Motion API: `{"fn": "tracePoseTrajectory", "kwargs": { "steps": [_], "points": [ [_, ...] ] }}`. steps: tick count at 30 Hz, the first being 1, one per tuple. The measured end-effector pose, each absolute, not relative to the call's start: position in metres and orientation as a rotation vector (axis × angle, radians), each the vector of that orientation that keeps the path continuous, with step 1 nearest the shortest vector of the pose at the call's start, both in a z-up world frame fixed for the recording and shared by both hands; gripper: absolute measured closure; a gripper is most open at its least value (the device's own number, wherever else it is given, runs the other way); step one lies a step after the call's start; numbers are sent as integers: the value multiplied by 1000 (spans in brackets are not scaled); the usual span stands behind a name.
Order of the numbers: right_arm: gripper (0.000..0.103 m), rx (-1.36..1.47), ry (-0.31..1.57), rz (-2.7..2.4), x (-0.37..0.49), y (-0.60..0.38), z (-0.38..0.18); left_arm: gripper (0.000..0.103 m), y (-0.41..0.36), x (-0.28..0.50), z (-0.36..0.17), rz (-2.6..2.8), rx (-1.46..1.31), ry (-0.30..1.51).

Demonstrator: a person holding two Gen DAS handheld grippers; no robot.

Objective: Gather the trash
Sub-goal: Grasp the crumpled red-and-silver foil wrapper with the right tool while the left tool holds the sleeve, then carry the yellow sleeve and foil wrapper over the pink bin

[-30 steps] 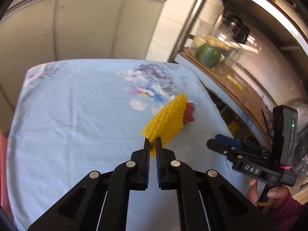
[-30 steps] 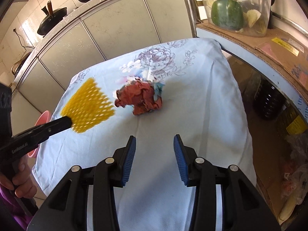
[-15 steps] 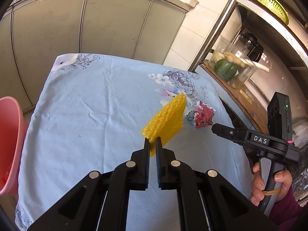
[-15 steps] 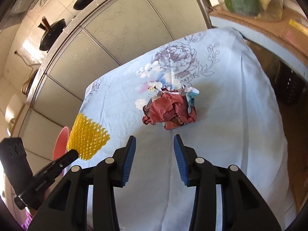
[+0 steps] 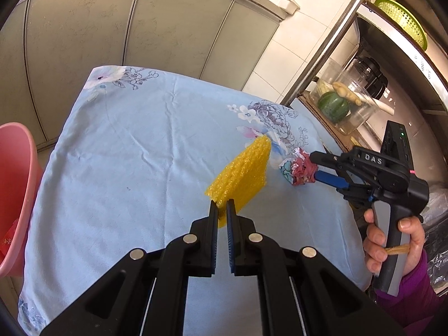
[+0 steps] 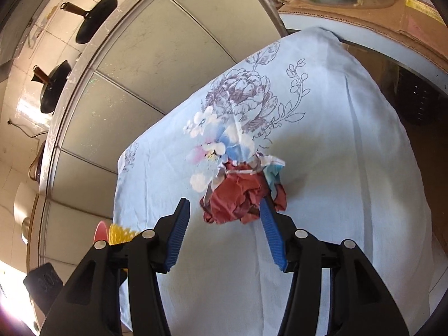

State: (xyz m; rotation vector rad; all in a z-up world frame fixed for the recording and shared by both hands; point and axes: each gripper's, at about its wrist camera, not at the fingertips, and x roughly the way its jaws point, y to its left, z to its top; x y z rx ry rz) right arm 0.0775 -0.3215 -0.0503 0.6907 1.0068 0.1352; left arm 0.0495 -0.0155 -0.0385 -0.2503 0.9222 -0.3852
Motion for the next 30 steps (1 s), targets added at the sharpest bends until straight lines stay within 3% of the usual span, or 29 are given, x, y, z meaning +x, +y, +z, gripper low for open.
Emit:
{"fn": "tracePoseTrajectory", "kwargs": {
  "steps": [21, 24, 26, 30],
  "points": [
    [50, 295, 942, 50, 103, -288, -49, 97, 2, 49, -44, -348, -270, 926],
    [56, 271, 928, 63, 100, -285, -48, 97, 1, 48, -42, -339, -261, 918],
    [67, 258, 916, 76, 96, -283, -45, 97, 0, 48, -41, -329, -252, 911],
    [67, 228, 911, 117, 90, -273, -40, 97, -1, 46, -39, -311, -232, 899]
  ]
}}
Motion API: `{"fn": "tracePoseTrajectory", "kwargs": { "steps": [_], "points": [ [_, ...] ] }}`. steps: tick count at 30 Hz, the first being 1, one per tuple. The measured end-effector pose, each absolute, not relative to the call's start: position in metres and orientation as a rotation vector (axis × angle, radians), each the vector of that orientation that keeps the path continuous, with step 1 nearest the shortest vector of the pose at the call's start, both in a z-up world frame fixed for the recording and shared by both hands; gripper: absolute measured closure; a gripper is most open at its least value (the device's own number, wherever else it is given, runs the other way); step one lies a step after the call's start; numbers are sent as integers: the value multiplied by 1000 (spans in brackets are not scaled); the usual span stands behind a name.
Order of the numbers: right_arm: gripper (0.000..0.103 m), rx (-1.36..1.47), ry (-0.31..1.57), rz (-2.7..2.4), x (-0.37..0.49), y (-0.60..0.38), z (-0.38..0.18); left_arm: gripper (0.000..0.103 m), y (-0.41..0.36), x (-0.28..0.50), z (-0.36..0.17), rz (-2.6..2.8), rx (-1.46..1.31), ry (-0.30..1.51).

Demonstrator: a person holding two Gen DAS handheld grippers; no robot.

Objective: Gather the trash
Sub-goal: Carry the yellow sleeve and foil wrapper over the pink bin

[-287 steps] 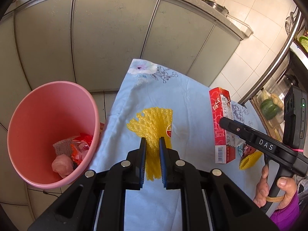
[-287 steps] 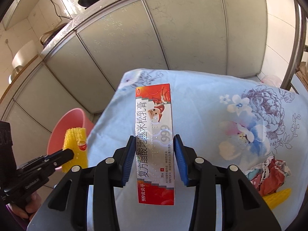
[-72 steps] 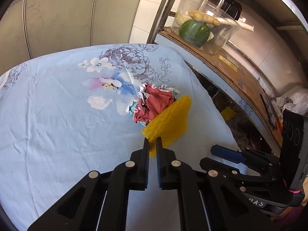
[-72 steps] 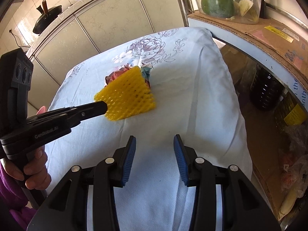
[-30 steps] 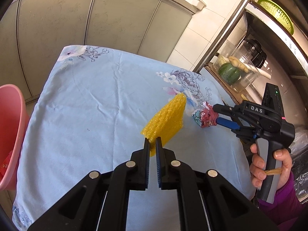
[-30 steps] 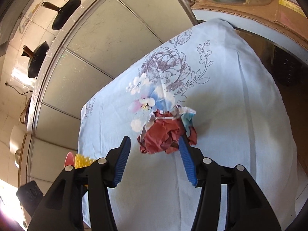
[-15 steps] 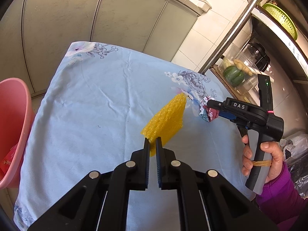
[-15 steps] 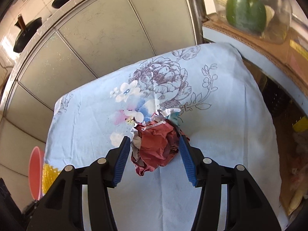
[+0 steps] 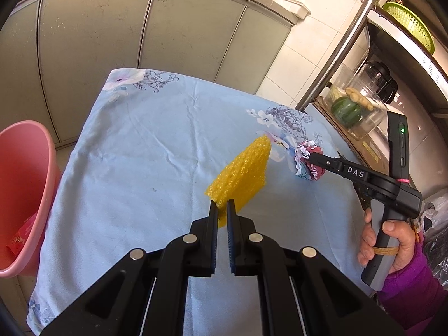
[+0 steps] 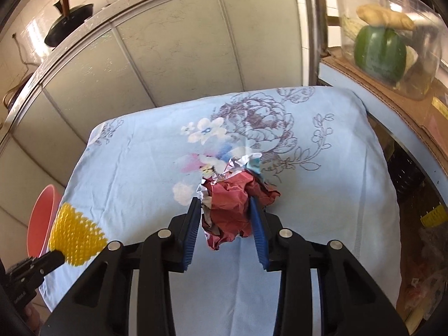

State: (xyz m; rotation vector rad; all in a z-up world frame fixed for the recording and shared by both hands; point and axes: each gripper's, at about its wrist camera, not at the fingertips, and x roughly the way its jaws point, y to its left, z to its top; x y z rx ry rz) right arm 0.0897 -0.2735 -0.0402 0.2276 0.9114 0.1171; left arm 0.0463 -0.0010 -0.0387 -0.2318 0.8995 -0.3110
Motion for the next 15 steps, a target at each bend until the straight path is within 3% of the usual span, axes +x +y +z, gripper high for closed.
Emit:
{"fn": "tracePoseTrajectory", "kwargs": {
  "steps": [15],
  "points": [
    [67, 70, 863, 361, 53, -190, -12, 97, 10, 39, -29, -195, -197, 838]
  ]
}}
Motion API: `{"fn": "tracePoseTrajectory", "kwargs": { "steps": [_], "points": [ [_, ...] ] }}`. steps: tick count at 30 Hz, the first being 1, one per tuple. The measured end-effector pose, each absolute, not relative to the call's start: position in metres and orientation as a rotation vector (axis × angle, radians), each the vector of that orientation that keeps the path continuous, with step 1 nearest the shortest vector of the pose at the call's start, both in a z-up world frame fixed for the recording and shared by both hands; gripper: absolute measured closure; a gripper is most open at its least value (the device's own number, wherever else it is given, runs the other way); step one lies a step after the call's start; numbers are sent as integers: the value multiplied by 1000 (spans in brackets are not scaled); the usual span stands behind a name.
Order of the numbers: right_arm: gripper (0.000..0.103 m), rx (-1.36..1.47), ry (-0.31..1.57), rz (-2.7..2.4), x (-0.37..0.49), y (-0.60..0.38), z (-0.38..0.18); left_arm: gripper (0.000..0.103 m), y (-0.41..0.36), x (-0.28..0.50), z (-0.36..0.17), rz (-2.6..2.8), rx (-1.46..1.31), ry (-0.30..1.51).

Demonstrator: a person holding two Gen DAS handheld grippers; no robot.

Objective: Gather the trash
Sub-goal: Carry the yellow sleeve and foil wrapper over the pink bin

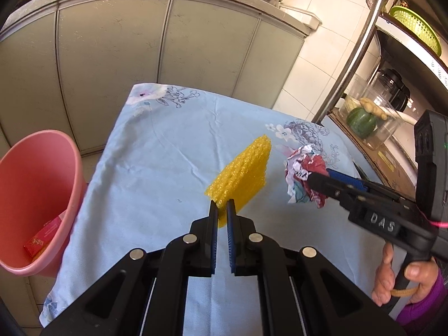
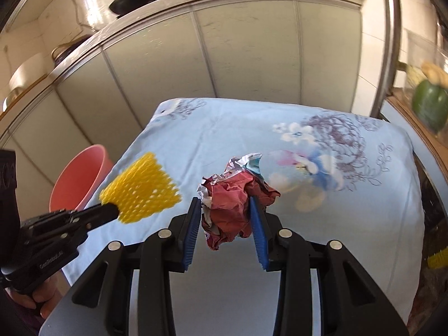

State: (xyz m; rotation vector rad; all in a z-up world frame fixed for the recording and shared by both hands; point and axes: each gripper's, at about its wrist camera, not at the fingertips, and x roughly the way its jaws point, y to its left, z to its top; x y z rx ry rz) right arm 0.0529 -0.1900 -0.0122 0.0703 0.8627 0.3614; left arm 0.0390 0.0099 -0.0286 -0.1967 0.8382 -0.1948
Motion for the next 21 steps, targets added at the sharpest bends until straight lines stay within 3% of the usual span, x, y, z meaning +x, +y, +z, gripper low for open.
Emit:
{"fn": "tracePoseTrajectory", "kwargs": {
  "steps": [21],
  "points": [
    [67, -110, 866, 469, 20, -123, -21, 97, 41, 31, -31, -8, -189, 829]
  ]
}}
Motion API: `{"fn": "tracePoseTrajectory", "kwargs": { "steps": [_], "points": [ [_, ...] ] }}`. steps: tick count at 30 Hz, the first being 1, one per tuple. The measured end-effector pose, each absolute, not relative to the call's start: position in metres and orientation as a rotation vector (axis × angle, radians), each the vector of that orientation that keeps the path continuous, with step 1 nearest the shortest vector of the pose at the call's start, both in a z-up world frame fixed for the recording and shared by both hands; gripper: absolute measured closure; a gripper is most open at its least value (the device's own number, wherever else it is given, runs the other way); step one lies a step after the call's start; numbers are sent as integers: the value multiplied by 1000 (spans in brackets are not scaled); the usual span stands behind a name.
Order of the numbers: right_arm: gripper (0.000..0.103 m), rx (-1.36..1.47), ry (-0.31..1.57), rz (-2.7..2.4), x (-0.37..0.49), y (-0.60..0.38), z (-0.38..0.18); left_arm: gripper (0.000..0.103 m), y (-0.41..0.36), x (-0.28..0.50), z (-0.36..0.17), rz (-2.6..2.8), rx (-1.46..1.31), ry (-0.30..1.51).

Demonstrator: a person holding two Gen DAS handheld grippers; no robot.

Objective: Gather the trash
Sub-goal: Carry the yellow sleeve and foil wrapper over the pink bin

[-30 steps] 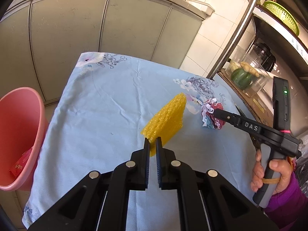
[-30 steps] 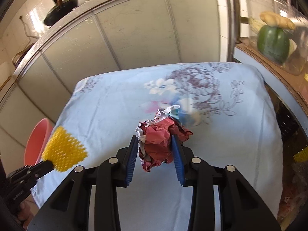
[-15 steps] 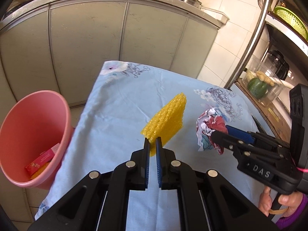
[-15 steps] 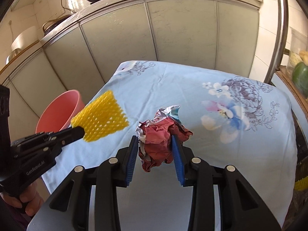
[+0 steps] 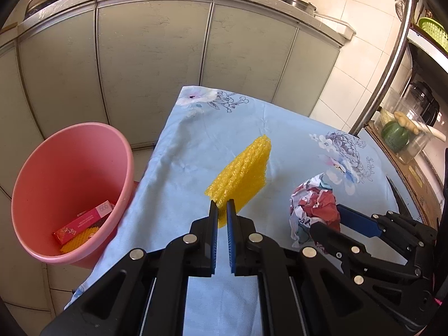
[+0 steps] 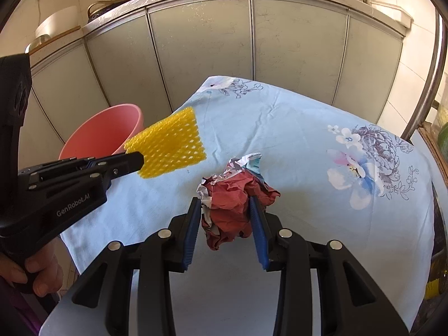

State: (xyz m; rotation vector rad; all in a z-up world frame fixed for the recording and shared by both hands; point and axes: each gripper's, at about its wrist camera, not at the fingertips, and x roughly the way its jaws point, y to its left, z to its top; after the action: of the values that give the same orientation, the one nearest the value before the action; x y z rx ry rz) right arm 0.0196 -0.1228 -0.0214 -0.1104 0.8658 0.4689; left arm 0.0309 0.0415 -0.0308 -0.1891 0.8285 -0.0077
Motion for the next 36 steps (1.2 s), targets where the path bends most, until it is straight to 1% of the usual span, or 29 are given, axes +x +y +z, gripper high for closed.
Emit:
{"fn": "tracePoseTrajectory", "kwargs": {
  "steps": [13, 19, 26, 36],
  "points": [
    [67, -133, 882, 473, 18, -113, -24, 97, 52, 19, -21, 31, -181, 786],
    [67, -161, 841, 509, 20, -96, -13, 97, 66, 10, -10, 76, -174, 740],
    [67, -198, 810, 590, 26, -59, -5, 97, 102, 0, 0, 172, -202, 700],
    [67, -252, 776, 685, 29, -9, 2, 97, 155, -8, -1, 294, -246, 690]
  ]
}}
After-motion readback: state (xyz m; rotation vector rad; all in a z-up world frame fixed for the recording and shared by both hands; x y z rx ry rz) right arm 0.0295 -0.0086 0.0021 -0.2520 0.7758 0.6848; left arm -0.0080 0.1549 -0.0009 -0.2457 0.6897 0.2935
